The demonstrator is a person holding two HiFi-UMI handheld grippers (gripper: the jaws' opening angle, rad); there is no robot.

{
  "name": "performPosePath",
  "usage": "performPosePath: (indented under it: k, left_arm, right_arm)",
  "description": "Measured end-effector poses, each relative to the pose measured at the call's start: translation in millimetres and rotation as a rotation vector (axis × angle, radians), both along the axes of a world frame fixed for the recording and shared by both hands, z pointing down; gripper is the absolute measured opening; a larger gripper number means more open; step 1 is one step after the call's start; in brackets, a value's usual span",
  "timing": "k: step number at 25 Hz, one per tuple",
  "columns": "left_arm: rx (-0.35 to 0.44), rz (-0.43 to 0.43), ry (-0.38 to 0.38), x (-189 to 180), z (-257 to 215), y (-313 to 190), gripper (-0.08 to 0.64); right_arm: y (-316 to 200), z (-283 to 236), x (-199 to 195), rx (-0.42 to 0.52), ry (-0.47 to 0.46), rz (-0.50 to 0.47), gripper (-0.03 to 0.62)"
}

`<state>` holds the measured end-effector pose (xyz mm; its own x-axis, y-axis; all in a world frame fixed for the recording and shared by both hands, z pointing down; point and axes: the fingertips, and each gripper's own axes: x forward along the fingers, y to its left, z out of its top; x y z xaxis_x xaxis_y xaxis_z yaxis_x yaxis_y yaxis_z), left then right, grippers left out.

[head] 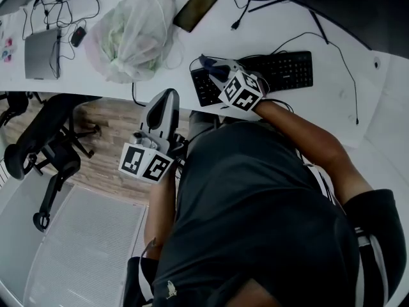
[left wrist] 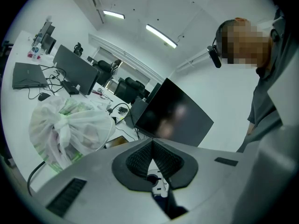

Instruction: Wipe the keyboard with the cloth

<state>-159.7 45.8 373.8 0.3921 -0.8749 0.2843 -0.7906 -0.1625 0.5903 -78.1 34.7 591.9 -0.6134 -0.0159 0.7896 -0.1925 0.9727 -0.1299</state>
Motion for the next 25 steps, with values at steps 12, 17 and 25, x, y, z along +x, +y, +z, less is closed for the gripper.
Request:
performPosePath:
  k: [12,17,25]
  left_arm:
    - [-0.006,-0.011,0.001,-3,4,3,0.005]
    - [-0.004,-0.007,-0.001,-1,4,3,0.005]
    - [-0.012,-0.007,-0.002,1,7,6,0.005]
  right_arm:
    - [-17,2,56,-0.021,-0.020,0.120,0.064]
    - [-24,-4,91,-0.016,-0.023,0.209,0.064]
    - [-47,-4,130,0.037,0.057,0.307,0.064]
